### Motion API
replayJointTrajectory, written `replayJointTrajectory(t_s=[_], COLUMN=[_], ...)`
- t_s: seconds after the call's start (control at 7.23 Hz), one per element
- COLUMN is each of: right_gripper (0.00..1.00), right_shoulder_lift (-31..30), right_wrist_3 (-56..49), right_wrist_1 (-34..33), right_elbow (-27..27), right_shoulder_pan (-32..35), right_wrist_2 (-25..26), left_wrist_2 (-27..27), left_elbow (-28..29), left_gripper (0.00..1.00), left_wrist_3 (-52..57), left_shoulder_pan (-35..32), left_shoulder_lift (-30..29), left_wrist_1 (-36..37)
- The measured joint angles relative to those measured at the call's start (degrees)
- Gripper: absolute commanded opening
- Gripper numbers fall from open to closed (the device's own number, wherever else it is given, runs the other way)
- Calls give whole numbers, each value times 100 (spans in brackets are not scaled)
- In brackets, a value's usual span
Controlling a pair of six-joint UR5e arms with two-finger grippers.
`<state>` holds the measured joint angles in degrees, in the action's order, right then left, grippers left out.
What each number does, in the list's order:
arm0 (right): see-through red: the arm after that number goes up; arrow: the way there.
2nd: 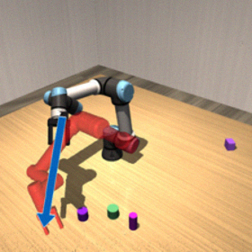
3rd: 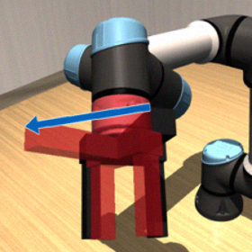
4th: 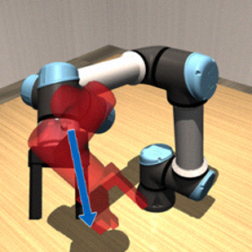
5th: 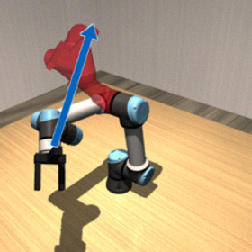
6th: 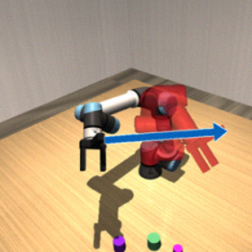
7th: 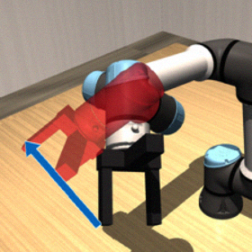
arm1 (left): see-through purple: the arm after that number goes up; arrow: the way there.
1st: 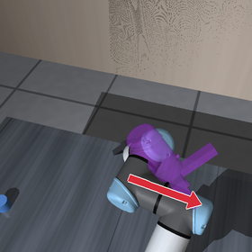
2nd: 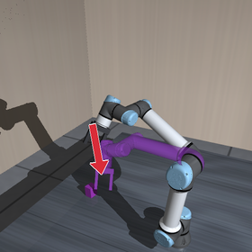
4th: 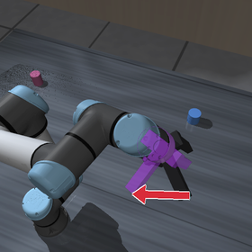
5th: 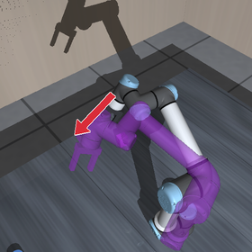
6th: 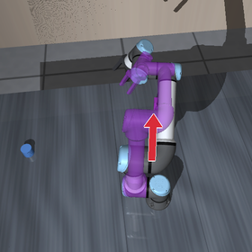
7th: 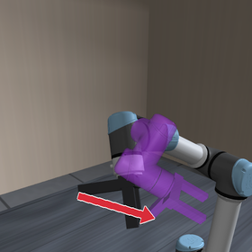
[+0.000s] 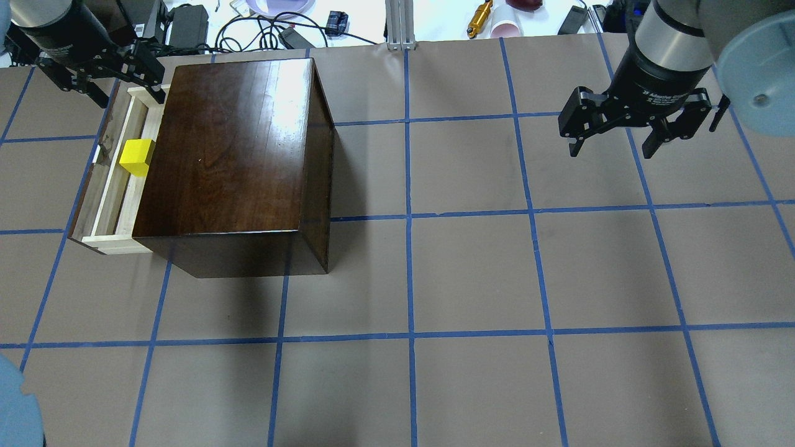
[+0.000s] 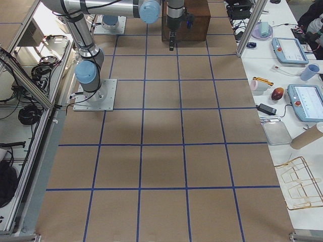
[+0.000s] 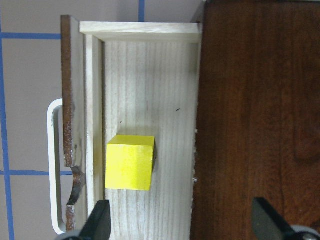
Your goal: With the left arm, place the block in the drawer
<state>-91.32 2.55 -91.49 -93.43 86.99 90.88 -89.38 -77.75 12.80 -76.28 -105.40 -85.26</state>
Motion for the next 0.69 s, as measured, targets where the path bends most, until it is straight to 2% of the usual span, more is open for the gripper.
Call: replayJointTrajectory(t_s=[0.28,0.69], right_gripper=[100,100], right_shoulder_lift=[0,0], right_wrist_3=[0,0], right_wrist_1=[0,0], right_elbow=[-1,-7], right_shoulder_pan=[2,2], right_wrist_2=[0,0], left_wrist_2=[-23,-11], left_elbow=[-55,-439], left_gripper=[100,100], left_wrist_3=[-953,-1404], left_shoulder_pan=[-592,-1020], left_shoulder_lift=[109,371], left_wrist_1=[-15,42])
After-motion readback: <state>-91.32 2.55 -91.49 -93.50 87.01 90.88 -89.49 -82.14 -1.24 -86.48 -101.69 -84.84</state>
